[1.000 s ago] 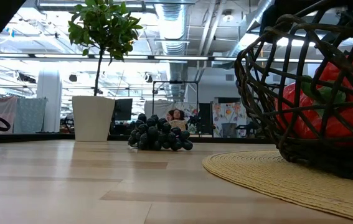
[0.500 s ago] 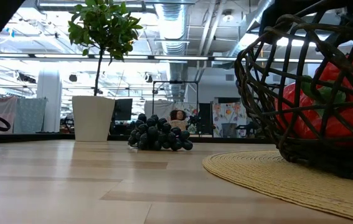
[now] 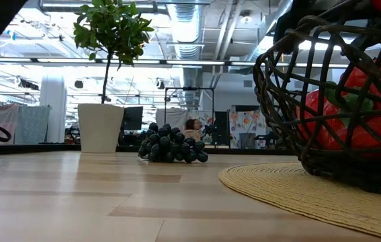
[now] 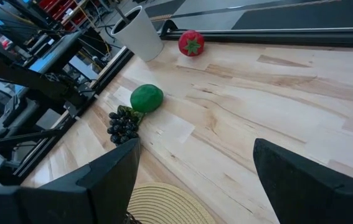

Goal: Build produce basket
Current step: Put the red apple into the black wire basket, then put the green lime into the black wire basket

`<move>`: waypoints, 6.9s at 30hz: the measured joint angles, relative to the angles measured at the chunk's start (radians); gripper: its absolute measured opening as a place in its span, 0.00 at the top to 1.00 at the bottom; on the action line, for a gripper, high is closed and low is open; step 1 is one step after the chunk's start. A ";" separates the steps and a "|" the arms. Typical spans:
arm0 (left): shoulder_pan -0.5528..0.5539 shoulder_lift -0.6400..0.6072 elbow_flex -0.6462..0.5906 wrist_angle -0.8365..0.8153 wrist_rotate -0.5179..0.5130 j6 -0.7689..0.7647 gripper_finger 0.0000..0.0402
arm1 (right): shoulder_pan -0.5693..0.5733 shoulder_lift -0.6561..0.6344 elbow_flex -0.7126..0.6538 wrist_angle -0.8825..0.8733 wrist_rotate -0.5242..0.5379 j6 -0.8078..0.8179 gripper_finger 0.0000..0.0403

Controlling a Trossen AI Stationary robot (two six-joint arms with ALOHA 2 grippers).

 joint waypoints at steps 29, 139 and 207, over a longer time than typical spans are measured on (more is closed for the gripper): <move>0.013 0.000 0.000 -0.036 -0.008 0.036 0.27 | 0.000 0.000 0.000 0.000 0.000 0.000 0.17; 0.221 -0.237 -0.171 -0.960 -0.446 0.370 0.10 | 0.000 0.000 0.000 -0.001 0.000 -0.003 0.17; 0.385 -0.231 0.245 -0.837 -0.321 0.291 0.40 | 0.000 0.000 0.000 0.000 0.003 -0.008 0.17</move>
